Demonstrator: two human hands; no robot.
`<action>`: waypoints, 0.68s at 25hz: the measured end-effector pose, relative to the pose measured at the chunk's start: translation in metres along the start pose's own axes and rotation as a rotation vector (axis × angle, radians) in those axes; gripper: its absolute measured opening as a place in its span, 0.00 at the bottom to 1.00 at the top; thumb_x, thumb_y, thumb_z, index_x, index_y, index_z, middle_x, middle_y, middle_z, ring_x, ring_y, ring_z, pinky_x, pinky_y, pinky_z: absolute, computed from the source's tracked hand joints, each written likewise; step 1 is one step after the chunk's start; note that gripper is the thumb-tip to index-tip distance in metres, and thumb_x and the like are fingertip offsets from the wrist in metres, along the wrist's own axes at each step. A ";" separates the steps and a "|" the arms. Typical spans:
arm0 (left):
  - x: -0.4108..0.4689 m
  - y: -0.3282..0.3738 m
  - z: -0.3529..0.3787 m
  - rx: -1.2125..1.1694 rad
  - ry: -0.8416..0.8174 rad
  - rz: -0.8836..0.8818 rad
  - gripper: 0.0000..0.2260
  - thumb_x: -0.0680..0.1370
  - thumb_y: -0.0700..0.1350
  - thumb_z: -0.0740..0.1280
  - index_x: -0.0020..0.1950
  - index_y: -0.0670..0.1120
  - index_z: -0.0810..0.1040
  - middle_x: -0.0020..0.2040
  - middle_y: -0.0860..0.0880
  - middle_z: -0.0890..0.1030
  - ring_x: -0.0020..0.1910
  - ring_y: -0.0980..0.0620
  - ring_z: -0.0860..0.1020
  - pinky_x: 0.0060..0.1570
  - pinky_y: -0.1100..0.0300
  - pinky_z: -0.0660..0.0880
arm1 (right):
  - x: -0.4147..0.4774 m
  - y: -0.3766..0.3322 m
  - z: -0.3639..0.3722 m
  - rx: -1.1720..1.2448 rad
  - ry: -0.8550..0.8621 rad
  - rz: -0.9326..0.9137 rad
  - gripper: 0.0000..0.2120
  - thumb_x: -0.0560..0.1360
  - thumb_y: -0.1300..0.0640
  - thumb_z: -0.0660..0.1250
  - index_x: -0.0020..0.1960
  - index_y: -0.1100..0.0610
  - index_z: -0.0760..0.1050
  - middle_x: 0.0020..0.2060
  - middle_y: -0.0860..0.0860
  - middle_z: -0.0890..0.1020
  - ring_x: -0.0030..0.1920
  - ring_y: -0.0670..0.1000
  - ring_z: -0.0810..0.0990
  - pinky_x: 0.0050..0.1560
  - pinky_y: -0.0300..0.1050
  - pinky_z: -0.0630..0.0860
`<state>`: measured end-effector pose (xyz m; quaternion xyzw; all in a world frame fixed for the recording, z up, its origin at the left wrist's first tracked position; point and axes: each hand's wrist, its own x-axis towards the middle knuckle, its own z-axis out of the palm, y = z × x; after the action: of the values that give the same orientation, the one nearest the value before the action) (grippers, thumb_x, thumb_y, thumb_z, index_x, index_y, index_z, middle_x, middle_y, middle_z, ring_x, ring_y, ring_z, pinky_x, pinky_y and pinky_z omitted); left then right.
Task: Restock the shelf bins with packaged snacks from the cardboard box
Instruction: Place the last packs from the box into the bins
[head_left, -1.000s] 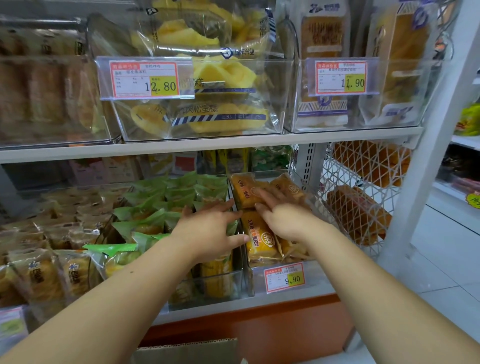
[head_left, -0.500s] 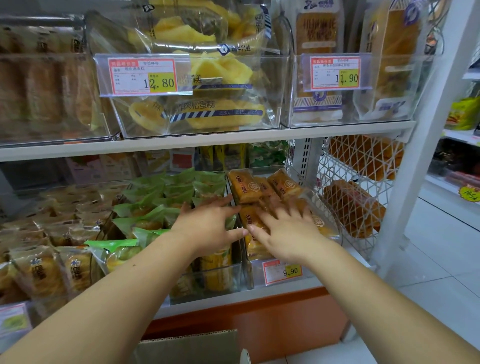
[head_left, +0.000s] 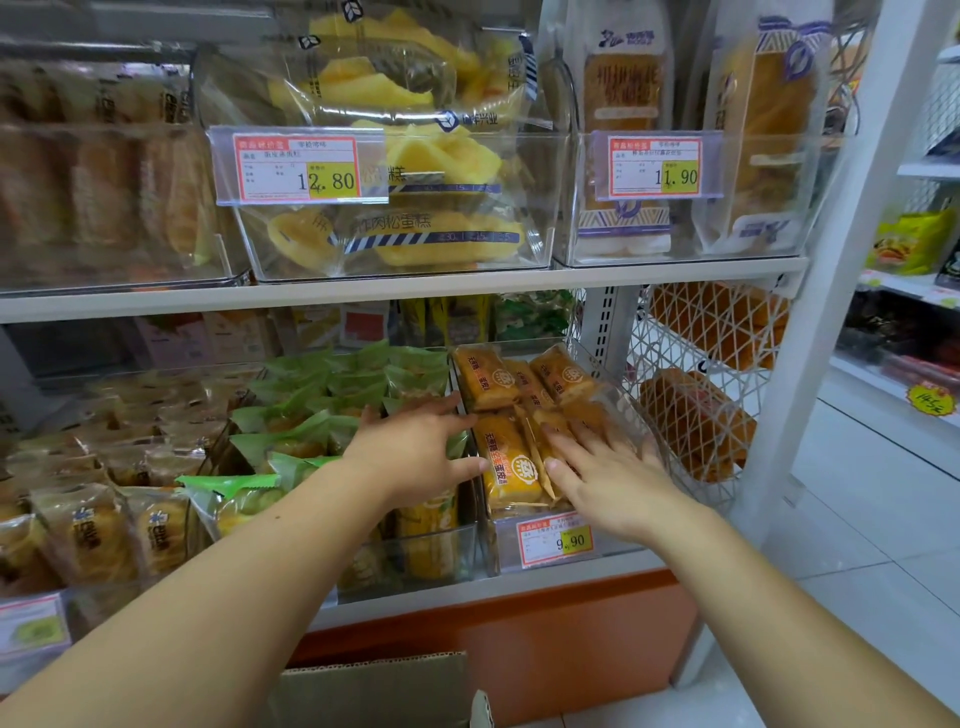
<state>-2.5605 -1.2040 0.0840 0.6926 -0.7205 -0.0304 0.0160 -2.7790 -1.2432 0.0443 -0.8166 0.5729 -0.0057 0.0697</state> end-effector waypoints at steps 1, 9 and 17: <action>0.000 0.000 0.000 -0.002 0.004 0.001 0.30 0.75 0.71 0.56 0.76 0.64 0.58 0.80 0.60 0.52 0.79 0.51 0.52 0.74 0.35 0.48 | -0.001 0.002 -0.003 0.014 0.015 -0.001 0.25 0.81 0.39 0.39 0.77 0.38 0.42 0.79 0.46 0.43 0.78 0.55 0.36 0.74 0.64 0.36; -0.001 -0.001 -0.009 0.029 -0.024 0.027 0.30 0.76 0.70 0.58 0.76 0.63 0.59 0.80 0.59 0.53 0.79 0.50 0.53 0.74 0.35 0.49 | -0.001 0.009 -0.006 0.056 0.078 0.040 0.26 0.82 0.41 0.42 0.79 0.44 0.45 0.79 0.50 0.47 0.78 0.55 0.44 0.76 0.55 0.45; -0.098 -0.081 -0.024 -0.169 0.309 0.104 0.28 0.79 0.60 0.61 0.78 0.59 0.58 0.79 0.58 0.55 0.78 0.57 0.54 0.77 0.50 0.54 | 0.004 -0.070 -0.033 0.222 0.360 -0.001 0.26 0.80 0.43 0.55 0.75 0.51 0.61 0.68 0.56 0.72 0.67 0.58 0.70 0.67 0.57 0.69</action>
<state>-2.4746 -1.1099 0.1046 0.6471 -0.7391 0.0167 0.1863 -2.7151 -1.2266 0.0854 -0.7899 0.5718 -0.2144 0.0557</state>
